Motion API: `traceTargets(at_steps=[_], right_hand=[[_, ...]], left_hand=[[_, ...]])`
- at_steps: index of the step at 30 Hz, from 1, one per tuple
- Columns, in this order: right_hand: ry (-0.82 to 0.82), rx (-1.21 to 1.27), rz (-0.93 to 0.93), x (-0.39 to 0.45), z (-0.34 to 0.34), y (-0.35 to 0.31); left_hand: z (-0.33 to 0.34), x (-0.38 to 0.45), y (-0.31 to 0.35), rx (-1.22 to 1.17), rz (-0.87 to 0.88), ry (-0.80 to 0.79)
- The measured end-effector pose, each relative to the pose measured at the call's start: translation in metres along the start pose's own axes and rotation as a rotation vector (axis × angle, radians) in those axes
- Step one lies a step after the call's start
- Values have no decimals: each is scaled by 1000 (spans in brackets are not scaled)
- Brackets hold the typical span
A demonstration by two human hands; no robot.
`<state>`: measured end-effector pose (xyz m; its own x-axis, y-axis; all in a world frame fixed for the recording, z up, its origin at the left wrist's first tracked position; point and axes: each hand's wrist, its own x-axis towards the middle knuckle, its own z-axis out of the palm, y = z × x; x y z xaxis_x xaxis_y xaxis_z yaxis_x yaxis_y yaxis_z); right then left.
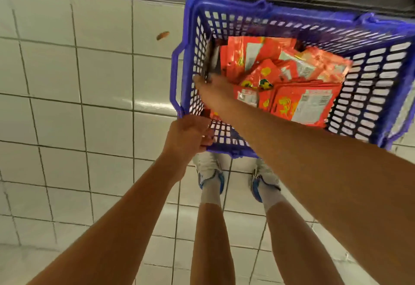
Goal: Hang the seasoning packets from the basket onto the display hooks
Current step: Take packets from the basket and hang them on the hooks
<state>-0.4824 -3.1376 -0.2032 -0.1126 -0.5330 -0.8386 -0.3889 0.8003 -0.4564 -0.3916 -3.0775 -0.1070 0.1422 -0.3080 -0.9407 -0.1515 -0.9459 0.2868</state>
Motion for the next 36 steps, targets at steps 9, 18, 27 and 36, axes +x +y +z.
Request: traceTargets(at_steps=[9,18,27,36], right_hand=[[31,46,-7,14,13,31],[130,-205,-110,17,30,30],[141,476,13,-16,-56,41],[-343,-110,-119,-49,-144,45]], left_hand=[[5,-6,-15,26,20,-42],[9,2,-17,49,31,-23],[9,4,4,173,216,31],[24,25,41,1176,806,-143]])
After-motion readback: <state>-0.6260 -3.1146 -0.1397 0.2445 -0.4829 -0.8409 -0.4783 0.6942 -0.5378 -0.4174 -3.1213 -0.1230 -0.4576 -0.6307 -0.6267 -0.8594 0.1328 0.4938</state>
